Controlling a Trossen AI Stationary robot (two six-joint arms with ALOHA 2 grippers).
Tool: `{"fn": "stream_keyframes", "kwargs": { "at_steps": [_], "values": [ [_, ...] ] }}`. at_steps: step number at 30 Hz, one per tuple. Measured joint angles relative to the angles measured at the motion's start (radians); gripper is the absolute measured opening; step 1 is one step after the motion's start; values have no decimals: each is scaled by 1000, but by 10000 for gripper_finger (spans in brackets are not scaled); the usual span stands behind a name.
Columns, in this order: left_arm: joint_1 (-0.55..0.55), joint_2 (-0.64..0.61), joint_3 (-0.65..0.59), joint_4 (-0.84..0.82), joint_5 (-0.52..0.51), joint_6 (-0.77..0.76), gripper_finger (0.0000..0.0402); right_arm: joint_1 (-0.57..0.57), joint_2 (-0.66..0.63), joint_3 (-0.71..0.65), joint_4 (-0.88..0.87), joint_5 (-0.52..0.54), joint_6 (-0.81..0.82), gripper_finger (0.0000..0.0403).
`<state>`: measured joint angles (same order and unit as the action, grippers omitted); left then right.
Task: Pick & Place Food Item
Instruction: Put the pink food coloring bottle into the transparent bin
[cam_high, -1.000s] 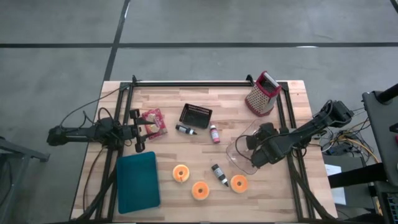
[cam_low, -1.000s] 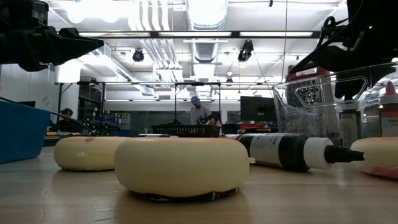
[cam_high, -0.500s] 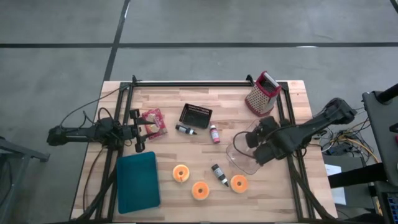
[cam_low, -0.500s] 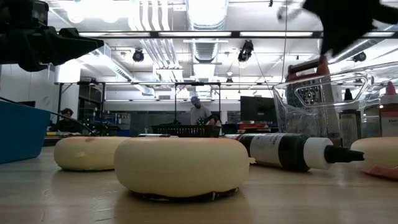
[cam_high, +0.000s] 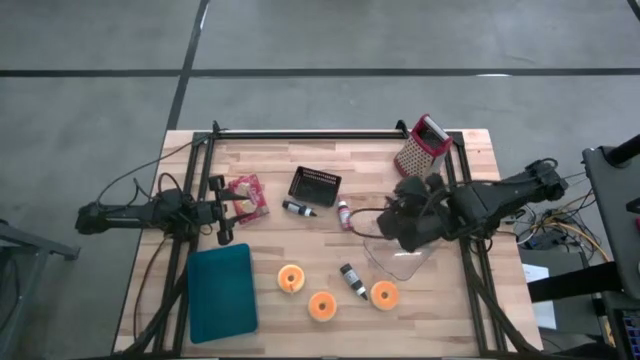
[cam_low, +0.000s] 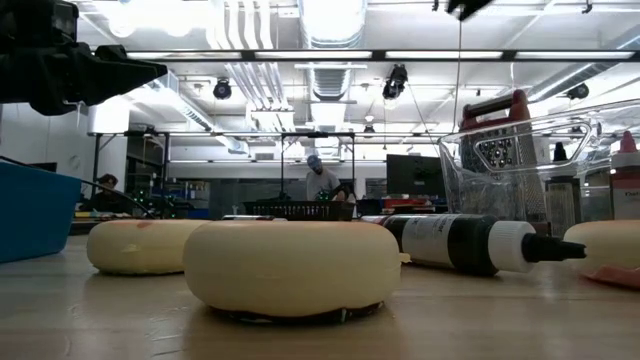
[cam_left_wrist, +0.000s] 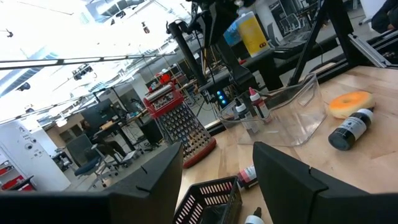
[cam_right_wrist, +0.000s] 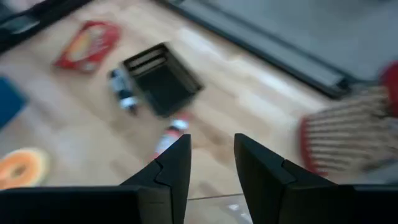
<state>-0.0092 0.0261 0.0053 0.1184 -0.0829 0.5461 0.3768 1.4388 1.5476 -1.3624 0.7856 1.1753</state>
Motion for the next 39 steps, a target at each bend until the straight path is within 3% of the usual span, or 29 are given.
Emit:
{"fn": "stream_keyframes", "kwargs": {
  "at_steps": [11, 19, 31, 39],
  "values": [
    [0, 0, 0, 0, 0, 0, 200, -306, 25, -17, 239, -412, -377, 123],
    [0, 3, 0, 1, 0, 0, 200, -462, 168, -17, 270, -567, -663, 125],
    [0, 5, 0, 0, 0, 0, 200, -593, 352, -17, 384, -659, -763, 130],
    [0, 5, 0, 0, 0, 0, 200, -622, 427, -18, 448, -666, -717, 154]
  ]
}}
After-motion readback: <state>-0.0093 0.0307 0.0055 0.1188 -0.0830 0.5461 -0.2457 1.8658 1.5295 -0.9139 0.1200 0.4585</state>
